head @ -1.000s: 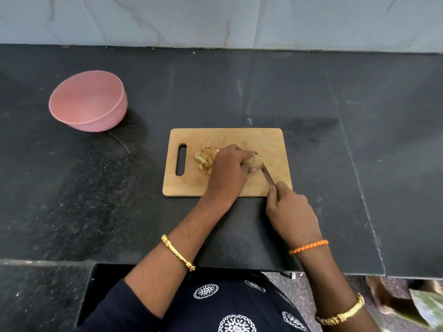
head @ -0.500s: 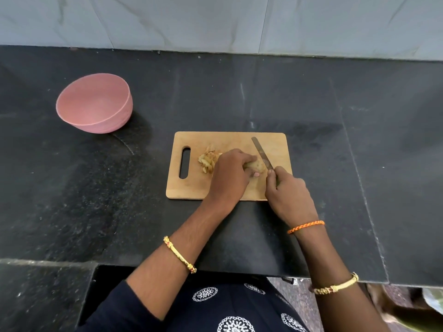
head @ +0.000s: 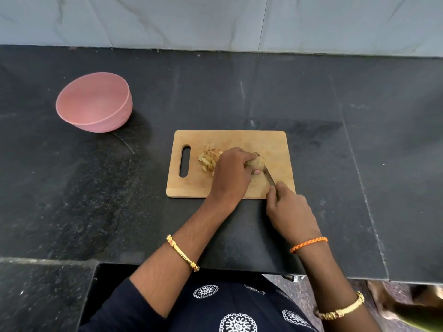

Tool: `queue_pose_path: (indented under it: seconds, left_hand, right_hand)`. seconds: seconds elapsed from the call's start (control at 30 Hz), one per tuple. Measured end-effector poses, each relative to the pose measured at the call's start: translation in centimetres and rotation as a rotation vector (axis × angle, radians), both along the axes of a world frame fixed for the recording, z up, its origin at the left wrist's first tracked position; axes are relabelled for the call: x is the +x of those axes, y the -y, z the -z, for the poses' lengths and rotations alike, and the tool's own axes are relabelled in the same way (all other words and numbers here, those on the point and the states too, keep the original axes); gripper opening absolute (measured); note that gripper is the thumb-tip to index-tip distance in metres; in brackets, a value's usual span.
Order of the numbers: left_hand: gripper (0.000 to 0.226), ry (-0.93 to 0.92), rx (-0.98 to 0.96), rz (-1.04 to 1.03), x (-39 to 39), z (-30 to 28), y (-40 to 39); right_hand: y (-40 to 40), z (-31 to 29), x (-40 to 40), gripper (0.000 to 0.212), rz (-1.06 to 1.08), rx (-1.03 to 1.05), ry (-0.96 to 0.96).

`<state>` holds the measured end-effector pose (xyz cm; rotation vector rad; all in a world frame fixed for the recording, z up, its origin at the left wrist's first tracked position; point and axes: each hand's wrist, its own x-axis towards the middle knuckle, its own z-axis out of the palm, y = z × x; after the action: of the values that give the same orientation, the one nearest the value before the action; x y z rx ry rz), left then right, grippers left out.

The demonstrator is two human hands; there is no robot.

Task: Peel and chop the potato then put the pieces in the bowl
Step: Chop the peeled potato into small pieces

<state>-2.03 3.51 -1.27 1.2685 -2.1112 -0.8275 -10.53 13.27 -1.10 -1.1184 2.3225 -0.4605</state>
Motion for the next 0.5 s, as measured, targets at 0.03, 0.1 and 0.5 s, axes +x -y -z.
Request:
queue_pose_path:
  seconds: [0.03, 0.1, 0.5]
  left_hand:
    - [0.033, 0.003, 0.003, 0.004, 0.0, 0.0, 0.0]
    - [0.033, 0.004, 0.007, 0.007, 0.1, 0.0, -0.1]
    - [0.036, -0.002, 0.027, 0.015, 0.4, 0.1, 0.4]
  right_hand:
    - [-0.4, 0.0, 0.1, 0.027, 0.006, 0.004, -0.013]
    - [-1.6, -0.1, 0.3, 0.027, 0.011, 0.005, -0.029]
    - [0.6, -1.2, -1.1, 0.034, 0.0, -0.137, 0.01]
